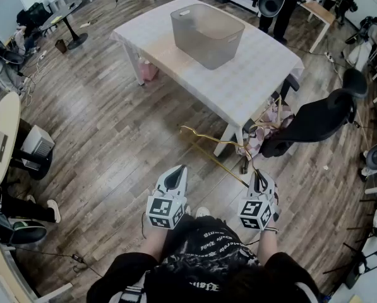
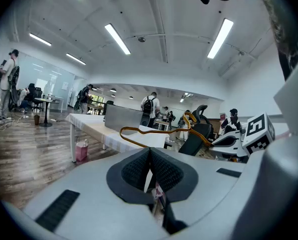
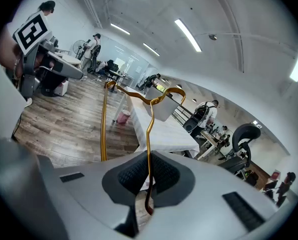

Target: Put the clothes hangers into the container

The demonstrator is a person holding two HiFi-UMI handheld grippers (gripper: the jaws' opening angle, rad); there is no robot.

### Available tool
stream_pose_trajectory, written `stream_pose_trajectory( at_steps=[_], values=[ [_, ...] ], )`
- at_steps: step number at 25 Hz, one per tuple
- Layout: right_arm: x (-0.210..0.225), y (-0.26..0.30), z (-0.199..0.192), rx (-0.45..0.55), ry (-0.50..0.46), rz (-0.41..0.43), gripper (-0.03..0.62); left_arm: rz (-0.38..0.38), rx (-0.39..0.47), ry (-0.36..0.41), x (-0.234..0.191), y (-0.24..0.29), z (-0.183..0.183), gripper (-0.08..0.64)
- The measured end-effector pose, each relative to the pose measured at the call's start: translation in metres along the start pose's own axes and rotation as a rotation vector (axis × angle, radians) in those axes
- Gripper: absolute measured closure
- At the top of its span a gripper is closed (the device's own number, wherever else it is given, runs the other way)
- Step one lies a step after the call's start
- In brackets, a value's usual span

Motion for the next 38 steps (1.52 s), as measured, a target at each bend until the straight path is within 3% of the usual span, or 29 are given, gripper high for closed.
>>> stream_pose_trajectory(
  at_steps=[13, 23, 31, 38],
  values=[
    [0.008, -0.022, -0.018, 0.016, 0.001, -0.007, 0.574, 0.003, 0.012, 0.030, 0.028, -0.012, -0.001, 0.540],
    [0.017, -0.014, -0.024, 0.082, 0.020, 0.021, 0.572, 0.002, -0.009, 0.015, 0.049, 0.003, -0.017, 0.540],
    [0.026, 0.024, -0.016, 0.077, 0.052, 0.010, 0.572, 0.000, -0.002, 0.014, 0.028, 0.041, -0.016, 0.540],
    [0.039, 0.080, 0.023, 0.088, 0.080, -0.005, 0.572, -0.030, 0.006, 0.017, -0.015, 0.097, 0.011, 0.540]
  ],
)
Point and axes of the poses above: the fingertips, and each gripper's own axes: y forward along the fingers, x to its right, z out of its top, the point moved 10 cm from there along -y, backward along the fingers, and after that the axes turned 2 degrees about -y, right-handed, at the moved point
